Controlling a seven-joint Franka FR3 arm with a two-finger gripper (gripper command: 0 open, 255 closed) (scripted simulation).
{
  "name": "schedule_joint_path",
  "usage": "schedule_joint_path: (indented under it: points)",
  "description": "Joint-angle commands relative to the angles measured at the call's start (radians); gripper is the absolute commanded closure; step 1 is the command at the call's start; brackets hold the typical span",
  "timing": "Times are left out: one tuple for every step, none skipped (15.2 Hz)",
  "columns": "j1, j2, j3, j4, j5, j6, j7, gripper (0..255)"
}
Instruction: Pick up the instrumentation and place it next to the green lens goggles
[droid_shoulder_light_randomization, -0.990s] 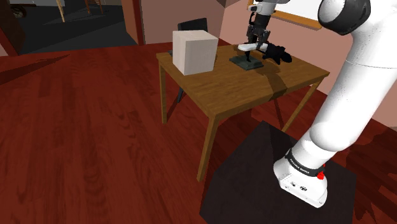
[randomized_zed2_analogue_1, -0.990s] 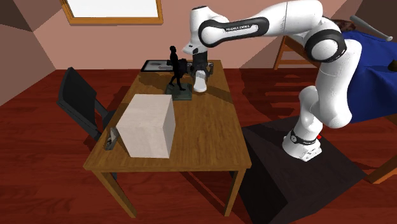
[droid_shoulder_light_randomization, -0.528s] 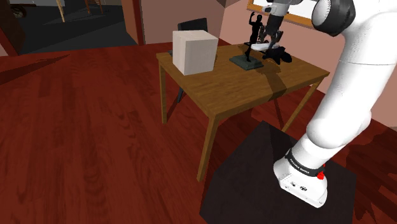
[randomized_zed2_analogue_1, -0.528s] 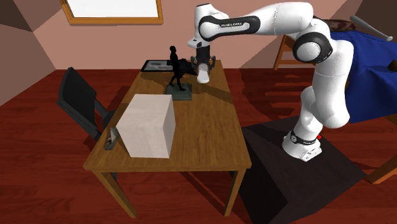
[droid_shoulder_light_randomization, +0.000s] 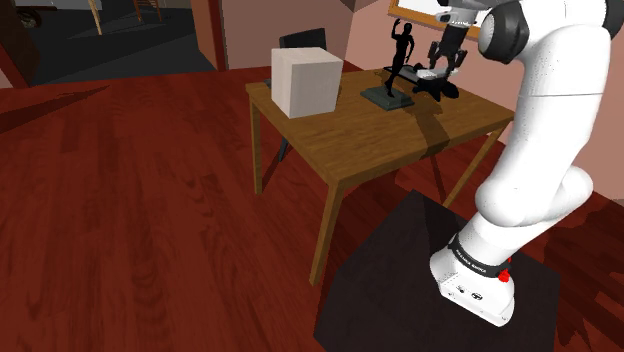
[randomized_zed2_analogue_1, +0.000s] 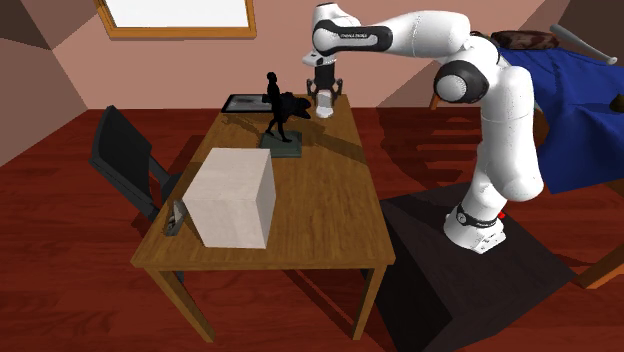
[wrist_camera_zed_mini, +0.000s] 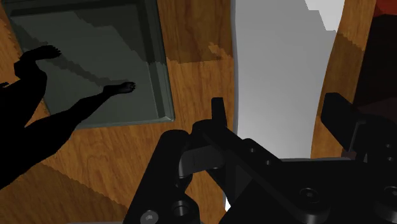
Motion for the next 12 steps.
schedule_joint_path:
  points:
    - [-0.058,0.051,-0.003,0.081,0.026,-0.035,-0.045,255]
    - [-0.088,0.079,-0.002,0.122,0.039,-0.051,-0.064,255]
    - [-0.120,0.108,-0.001,0.166,0.053,-0.068,-0.083,255]
    - [-0.153,0.139,0.001,0.216,0.067,-0.088,-0.101,255]
    - [-0.188,0.173,0.004,0.271,0.081,-0.109,-0.117,255]
    - [-0.227,0.210,0.009,0.333,0.096,-0.134,-0.131,255]
    - [-0.248,0.231,0.013,0.369,0.104,-0.148,-0.137,255]
    - [-0.241,0.224,0.012,0.343,0.101,-0.130,-0.139,255]
    - [-0.234,0.219,0.011,0.320,0.099,-0.113,-0.141,255]
    - [-0.227,0.214,0.010,0.297,0.097,-0.096,-0.143,255]
    - [-0.222,0.210,0.009,0.276,0.096,-0.079,-0.144,255]
    - [-0.216,0.207,0.009,0.255,0.095,-0.063,-0.146,255]
